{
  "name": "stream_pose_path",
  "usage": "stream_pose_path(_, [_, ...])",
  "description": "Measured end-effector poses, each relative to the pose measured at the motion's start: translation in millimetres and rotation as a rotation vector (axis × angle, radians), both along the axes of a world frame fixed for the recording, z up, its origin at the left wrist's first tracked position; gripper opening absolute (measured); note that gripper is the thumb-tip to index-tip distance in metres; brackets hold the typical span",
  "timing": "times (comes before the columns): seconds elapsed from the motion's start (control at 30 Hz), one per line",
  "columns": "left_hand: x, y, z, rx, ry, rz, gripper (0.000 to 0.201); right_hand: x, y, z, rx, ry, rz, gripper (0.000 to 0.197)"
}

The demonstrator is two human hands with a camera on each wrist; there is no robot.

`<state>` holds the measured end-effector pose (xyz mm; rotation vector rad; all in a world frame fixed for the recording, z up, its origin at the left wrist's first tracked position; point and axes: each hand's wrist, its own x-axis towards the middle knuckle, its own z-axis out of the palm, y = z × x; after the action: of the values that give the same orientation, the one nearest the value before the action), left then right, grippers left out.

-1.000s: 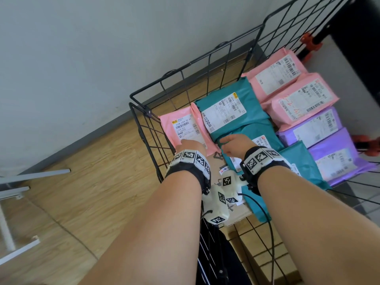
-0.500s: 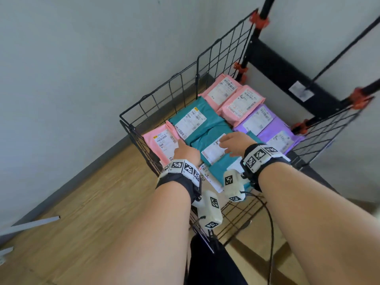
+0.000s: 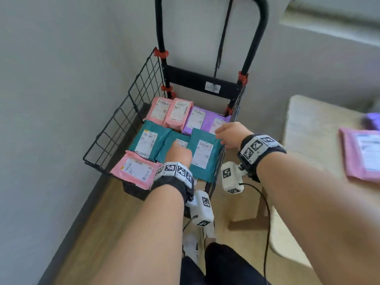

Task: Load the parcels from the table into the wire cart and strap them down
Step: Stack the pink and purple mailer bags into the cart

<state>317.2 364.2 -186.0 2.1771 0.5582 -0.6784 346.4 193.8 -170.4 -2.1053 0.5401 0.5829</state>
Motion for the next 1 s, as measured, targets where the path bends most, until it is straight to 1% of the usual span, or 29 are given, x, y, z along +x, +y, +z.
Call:
stream_pose_path(0.13, [-11.6,-30.6,23.8,-0.014,-0.117,-0.111,0.048,-39.1,-25.3,23.2,0.033,-0.024,-0.115,0.027])
stream_pose_path(0.3, [-21.1,-84.3,51.7,-0.015,-0.208,-0.287,0.052,-82.4,-76.6,47.2,0.085,-0.052,-0.260,0.022])
stream_pose_path(0.4, [-28.1,-124.6,61.4,-0.005,-0.252,-0.356,0.042,-103.2,-120.6,49.3,-0.001,-0.080,-0.345,0.013])
stream_pose_path(0.47, [-36.2,-156.5,65.6,0.005,-0.267,-0.403,0.043,-119.0,-153.7,48.8,-0.030,-0.090,-0.394,0.016])
stream_pose_path(0.57, [-49.7,-210.5,66.3,-0.008,-0.261,-0.494,0.047,-144.0,-207.7,49.3,-0.059,-0.072,-0.447,0.020])
stream_pose_path(0.67, [-62.1,-267.2,62.5,-0.018,-0.245,-0.583,0.032,-163.3,-266.0,43.5,-0.100,-0.072,-0.501,0.024])
stream_pose_path(0.77, [-75.5,-324.4,54.0,-0.015,-0.190,-0.571,0.049,-179.9,-321.4,32.8,-0.142,-0.067,-0.537,0.026])
stream_pose_path(0.8, [-79.5,-338.9,51.0,-0.025,-0.182,-0.565,0.051,-184.0,-334.7,30.5,-0.152,-0.067,-0.539,0.027])
stream_pose_path(1.0, [-112.8,-442.7,24.0,-0.038,-0.082,-0.565,0.050,-212.8,-430.2,8.4,-0.200,-0.041,-0.547,0.032])
